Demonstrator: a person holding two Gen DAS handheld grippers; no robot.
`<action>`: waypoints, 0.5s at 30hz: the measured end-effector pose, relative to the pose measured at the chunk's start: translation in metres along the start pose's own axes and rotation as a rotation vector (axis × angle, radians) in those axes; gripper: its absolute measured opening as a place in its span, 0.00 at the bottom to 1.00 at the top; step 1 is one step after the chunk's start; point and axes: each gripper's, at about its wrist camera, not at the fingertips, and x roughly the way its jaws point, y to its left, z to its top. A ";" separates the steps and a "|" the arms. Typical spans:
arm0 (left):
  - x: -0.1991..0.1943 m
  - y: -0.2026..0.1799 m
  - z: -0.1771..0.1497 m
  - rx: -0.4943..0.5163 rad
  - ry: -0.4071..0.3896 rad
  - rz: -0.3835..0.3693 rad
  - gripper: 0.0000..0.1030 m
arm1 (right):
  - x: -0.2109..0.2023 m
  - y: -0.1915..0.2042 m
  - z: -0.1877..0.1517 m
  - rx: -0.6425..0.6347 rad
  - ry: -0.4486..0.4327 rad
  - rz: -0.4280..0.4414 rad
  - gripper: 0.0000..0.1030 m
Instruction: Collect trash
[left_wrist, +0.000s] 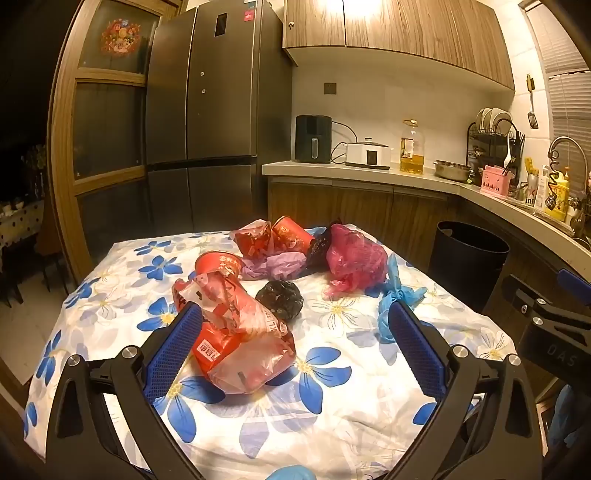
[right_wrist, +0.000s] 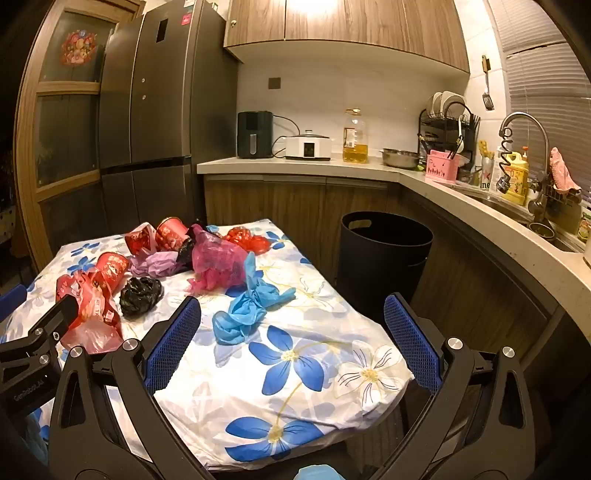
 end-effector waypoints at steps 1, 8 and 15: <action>0.000 0.000 0.000 0.001 -0.001 -0.001 0.94 | 0.000 0.000 0.000 0.000 0.000 0.000 0.95; 0.001 -0.002 -0.002 0.003 0.004 0.000 0.94 | 0.000 0.000 0.000 0.000 0.000 -0.003 0.95; 0.002 -0.004 0.000 -0.003 0.004 -0.002 0.94 | 0.000 -0.001 0.000 0.001 0.001 -0.001 0.95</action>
